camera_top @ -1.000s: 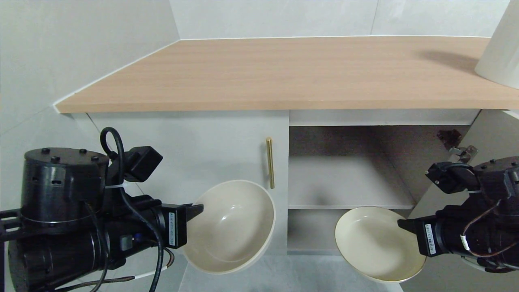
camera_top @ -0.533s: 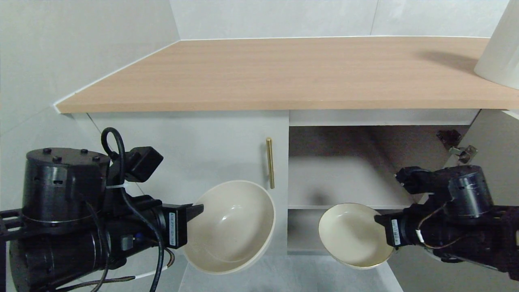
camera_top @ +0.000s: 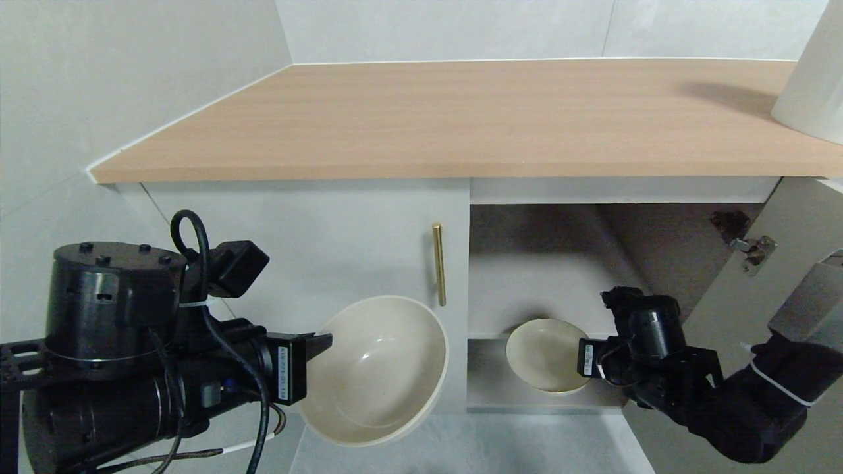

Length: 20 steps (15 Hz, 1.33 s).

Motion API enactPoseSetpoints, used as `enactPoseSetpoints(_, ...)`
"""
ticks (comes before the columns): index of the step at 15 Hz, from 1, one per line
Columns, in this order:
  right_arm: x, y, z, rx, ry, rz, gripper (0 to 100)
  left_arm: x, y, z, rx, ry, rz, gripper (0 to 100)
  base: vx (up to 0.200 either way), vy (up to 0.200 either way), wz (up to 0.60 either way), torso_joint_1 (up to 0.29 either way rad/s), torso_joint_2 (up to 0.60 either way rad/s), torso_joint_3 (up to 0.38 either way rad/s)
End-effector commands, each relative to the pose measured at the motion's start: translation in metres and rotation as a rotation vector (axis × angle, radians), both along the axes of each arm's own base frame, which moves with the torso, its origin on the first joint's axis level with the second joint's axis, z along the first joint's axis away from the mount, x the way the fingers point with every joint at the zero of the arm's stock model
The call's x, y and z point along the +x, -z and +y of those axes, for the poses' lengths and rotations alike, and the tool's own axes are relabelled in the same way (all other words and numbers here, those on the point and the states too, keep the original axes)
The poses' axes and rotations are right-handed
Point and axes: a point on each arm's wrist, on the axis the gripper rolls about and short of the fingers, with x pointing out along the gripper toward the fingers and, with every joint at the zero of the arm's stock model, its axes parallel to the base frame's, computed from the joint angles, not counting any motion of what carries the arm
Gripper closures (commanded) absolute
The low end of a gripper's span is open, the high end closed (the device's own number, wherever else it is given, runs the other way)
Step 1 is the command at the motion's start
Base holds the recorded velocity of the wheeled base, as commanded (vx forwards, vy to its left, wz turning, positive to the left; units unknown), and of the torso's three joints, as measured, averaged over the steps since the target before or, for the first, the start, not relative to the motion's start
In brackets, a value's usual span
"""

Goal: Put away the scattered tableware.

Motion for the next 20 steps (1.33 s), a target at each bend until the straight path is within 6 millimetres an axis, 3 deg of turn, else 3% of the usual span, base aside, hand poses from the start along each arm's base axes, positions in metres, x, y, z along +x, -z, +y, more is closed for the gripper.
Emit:
enactPoseSetpoints(1,0.026,0.017,-0.007,-0.014,0.074,0.006,100,0.001,0.001,0.000,0.002,-0.001,0.004,100,0.000,0.000,0.00,0.000,0.00,0.000)
enactPoseSetpoints(7,0.076,0.019,-0.020,-0.040,0.259,-0.099,100,0.000,0.001,-0.002,0.003,0.006,0.004,100,0.000,0.000,0.00,0.000,0.00,0.000)
enactPoseSetpoints(20,0.105,0.023,-0.021,-0.051,0.352,-0.162,100,0.000,0.002,-0.003,0.008,0.006,0.008,100,0.000,0.000,0.00,0.000,0.00,0.000)
